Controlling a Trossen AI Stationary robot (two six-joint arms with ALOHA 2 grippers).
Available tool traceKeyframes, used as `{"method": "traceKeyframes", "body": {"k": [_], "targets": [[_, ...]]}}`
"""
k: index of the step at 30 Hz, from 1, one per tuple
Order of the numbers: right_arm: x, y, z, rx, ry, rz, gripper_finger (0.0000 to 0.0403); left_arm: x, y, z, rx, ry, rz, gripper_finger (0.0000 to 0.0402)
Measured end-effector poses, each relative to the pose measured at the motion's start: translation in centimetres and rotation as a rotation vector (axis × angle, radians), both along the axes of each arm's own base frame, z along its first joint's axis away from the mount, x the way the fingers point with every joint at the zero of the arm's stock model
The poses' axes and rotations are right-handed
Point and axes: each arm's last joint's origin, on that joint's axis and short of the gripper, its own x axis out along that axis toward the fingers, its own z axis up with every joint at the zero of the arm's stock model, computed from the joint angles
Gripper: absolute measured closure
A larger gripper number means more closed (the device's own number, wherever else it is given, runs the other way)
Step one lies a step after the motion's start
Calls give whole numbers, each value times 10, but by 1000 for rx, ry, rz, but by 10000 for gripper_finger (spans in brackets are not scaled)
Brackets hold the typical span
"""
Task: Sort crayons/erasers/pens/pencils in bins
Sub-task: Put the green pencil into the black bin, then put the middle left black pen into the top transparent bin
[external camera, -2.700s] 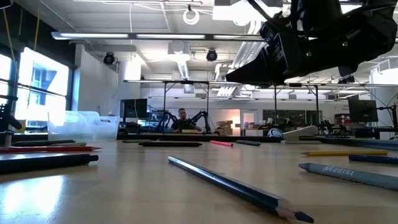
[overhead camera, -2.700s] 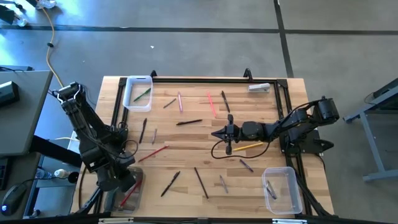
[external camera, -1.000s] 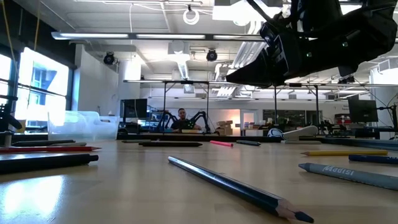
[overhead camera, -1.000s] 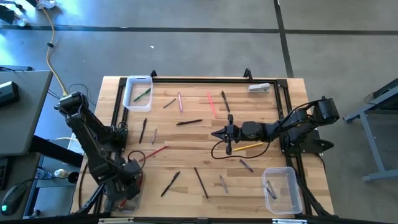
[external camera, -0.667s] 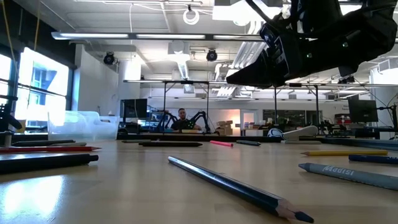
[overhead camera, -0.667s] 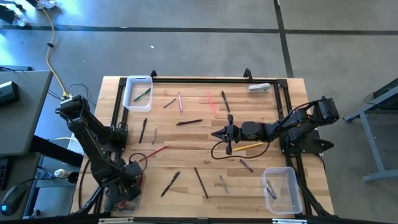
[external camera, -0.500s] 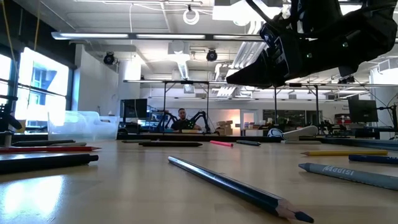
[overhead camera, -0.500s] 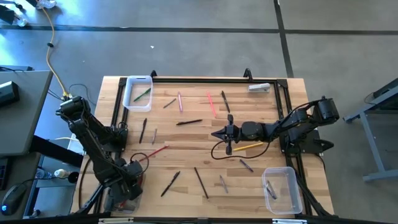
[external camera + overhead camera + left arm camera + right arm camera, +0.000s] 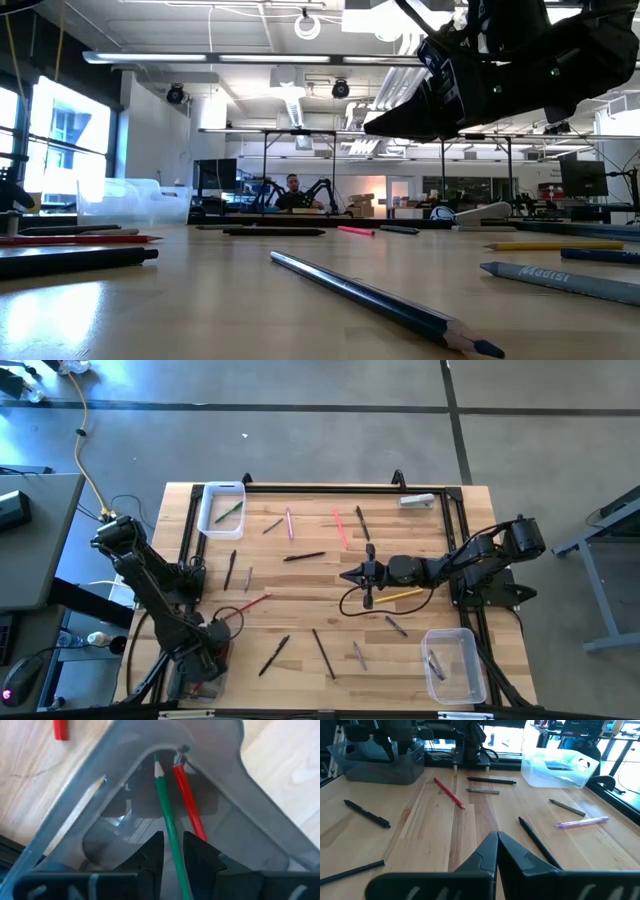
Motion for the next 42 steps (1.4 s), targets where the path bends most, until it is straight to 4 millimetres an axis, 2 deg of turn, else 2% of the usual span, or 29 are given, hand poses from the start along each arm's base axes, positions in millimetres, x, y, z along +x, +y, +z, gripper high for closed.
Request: {"method": "traceKeyframes", "body": {"k": [7,14,20,27,34,37,42], "targets": [[0,0,0,-1,0,0,403,0,2,12,-61,32,-7,296],[0,0,0,0,-2,0,403,-5,15,55,-15,84,-72,271],[0,0,0,0,-3,0,403,-2,37,87,-18,16,-90,282],[0,0,0,1,-3,0,403,10,77,103,53,-131,-27,328],[0,0,0,1,-4,0,403,30,127,105,144,-143,-12,392],[0,0,0,2,-4,0,403,37,149,94,169,-105,16,399],[0,0,1,17,-10,-3,403,27,182,65,155,1,80,401]]}}
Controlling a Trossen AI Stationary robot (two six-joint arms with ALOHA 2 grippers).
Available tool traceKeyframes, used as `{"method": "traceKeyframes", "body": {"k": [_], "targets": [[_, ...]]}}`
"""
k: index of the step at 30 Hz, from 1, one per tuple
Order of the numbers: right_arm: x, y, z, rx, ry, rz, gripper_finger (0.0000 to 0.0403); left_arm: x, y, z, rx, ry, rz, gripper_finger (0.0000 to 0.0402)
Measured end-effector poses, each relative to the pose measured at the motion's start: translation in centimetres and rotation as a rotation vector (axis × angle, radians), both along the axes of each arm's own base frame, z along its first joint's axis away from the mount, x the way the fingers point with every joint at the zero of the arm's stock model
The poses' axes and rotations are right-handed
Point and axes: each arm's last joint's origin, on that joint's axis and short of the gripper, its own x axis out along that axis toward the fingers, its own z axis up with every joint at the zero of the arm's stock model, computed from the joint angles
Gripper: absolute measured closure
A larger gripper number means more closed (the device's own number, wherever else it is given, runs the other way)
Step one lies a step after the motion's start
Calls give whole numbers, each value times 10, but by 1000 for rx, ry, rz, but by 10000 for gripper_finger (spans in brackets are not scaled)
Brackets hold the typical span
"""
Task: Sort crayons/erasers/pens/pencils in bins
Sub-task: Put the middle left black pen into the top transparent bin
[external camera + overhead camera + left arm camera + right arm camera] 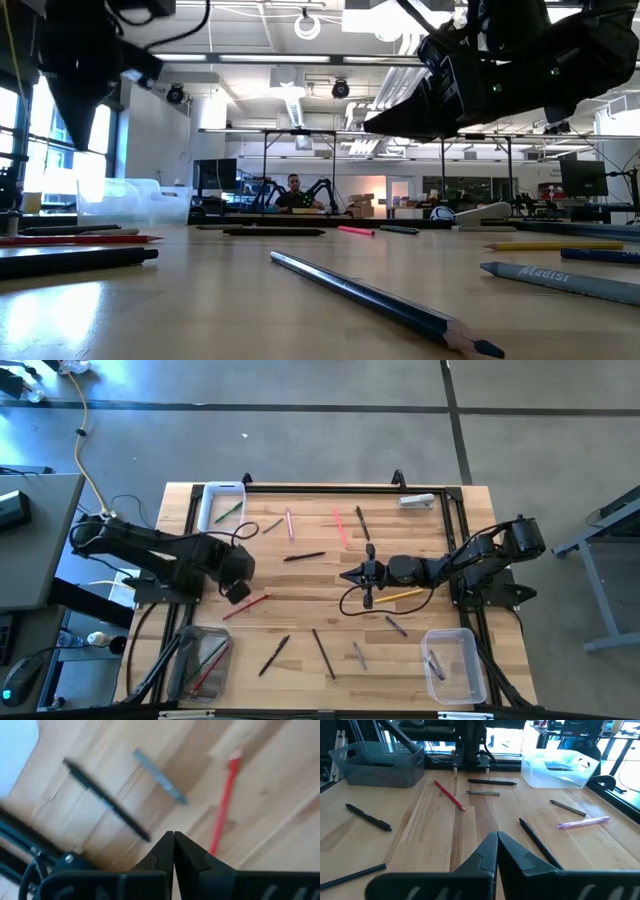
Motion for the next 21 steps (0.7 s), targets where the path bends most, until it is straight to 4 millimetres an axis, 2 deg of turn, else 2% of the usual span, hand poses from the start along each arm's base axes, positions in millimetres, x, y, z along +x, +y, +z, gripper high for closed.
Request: {"method": "traceKeyframes", "body": {"k": [8,14,21], "targets": [[0,1,1,-8,-6,4,403,-24,37,-29,-57,63,145,401],[0,4,1,-15,-9,17,403,-27,58,-43,-42,-6,235,397],[0,4,2,-17,-20,19,403,-35,73,-57,-56,3,319,340]]}}
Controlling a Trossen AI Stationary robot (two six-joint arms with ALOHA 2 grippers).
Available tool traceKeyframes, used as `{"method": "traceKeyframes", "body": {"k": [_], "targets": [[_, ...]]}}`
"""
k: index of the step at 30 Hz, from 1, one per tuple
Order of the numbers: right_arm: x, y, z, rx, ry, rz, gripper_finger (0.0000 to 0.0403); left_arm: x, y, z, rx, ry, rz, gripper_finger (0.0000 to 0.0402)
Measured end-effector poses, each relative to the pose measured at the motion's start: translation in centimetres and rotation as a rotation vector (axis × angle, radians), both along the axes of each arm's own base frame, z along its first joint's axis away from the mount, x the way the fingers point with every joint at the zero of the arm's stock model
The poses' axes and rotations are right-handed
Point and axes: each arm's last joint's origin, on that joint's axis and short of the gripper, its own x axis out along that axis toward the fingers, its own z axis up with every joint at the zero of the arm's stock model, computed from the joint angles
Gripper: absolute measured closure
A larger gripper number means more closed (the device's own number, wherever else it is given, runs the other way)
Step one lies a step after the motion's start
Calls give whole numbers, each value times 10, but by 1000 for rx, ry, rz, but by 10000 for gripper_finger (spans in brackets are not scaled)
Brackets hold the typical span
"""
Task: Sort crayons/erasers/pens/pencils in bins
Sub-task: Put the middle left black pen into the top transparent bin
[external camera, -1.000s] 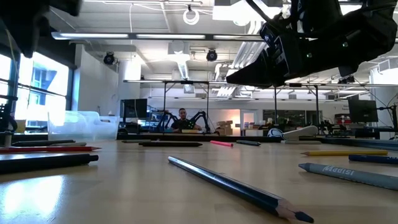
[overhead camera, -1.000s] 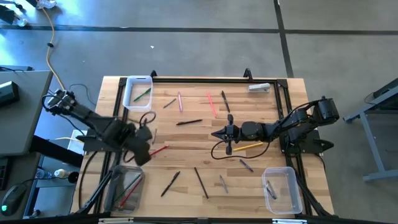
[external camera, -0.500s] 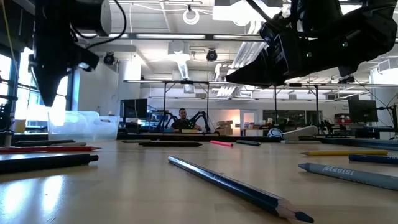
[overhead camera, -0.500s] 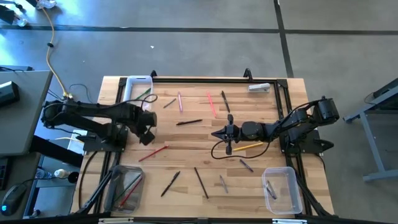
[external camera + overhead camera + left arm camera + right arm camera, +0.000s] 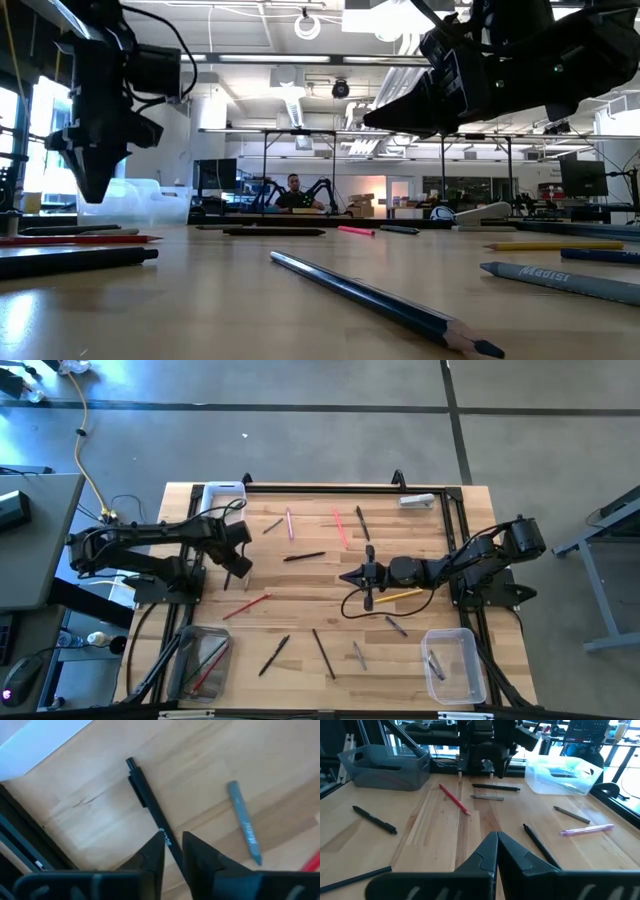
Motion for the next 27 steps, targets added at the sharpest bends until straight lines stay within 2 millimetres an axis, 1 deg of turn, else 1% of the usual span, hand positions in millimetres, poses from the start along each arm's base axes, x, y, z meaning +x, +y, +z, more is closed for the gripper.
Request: {"method": "traceKeyframes", "body": {"k": [6,9,12,16,20,24,27], "targets": [[0,0,0,0,0,0,403,-2,5,-13,-5,12,32,284],[0,0,0,0,0,0,403,-3,7,-22,-23,18,46,268],[0,0,0,0,0,0,403,-2,10,-26,-32,37,64,260],[0,0,0,0,0,0,403,-1,13,-32,-42,58,102,262],[0,0,0,0,0,0,403,-1,16,-38,-57,86,124,275],[0,0,0,0,0,0,403,2,17,-41,-69,85,105,293],[0,0,0,0,0,0,403,3,17,-42,-78,71,77,315]]}}
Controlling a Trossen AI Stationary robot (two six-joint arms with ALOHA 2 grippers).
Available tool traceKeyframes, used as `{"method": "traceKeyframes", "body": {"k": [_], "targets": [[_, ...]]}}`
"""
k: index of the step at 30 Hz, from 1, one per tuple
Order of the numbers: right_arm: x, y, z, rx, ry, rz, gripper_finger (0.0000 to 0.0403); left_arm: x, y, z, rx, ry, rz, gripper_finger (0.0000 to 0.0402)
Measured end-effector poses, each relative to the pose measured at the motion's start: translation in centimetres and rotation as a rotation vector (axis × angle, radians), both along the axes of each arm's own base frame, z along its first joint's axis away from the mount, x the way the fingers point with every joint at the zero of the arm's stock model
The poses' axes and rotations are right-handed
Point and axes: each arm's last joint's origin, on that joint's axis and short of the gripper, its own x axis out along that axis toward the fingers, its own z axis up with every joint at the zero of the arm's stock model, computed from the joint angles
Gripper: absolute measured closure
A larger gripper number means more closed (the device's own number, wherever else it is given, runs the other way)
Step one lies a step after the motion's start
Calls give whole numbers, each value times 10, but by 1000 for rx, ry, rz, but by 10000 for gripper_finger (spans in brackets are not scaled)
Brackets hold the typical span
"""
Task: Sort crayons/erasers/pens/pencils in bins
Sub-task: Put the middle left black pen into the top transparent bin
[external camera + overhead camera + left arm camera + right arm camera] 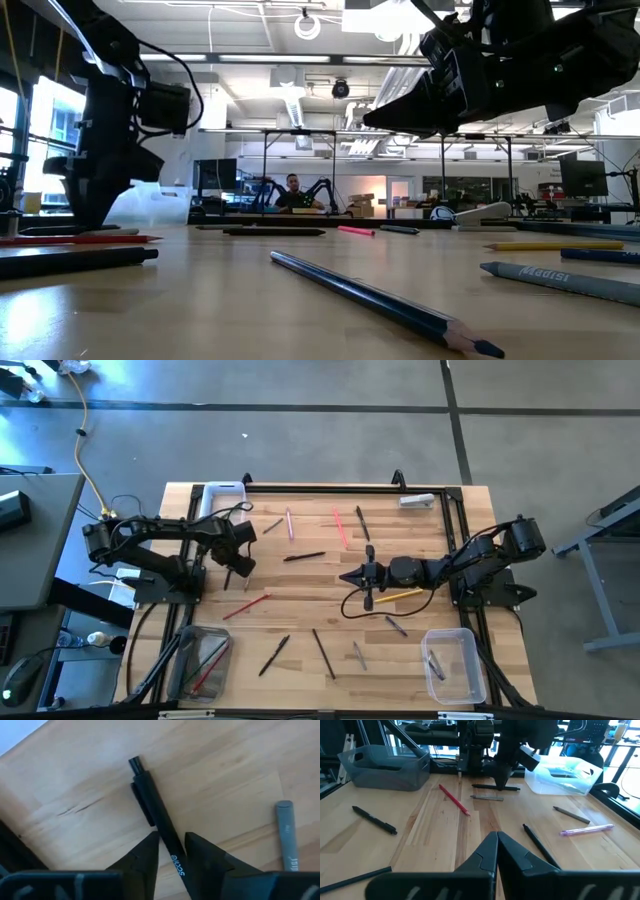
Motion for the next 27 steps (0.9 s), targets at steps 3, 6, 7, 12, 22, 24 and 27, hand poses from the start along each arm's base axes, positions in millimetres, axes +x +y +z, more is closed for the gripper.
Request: {"method": "traceKeyframes", "body": {"k": [3,6,7,12,22,24,27], "targets": [[0,0,0,-2,0,0,403,1,0,0,-11,-17,-3,342],[0,0,0,-8,-2,1,403,1,0,0,-14,-22,-43,370],[0,0,0,-9,-2,2,403,1,0,0,-13,-24,-48,377],[0,0,0,-8,-2,2,403,1,0,2,-5,-35,-53,390],[0,0,0,-8,-2,1,403,19,9,36,104,-201,-110,388],[0,0,0,-8,-3,1,403,22,9,45,120,-219,-118,388],[0,0,0,-9,-4,2,403,30,15,67,190,-275,-128,387]]}}
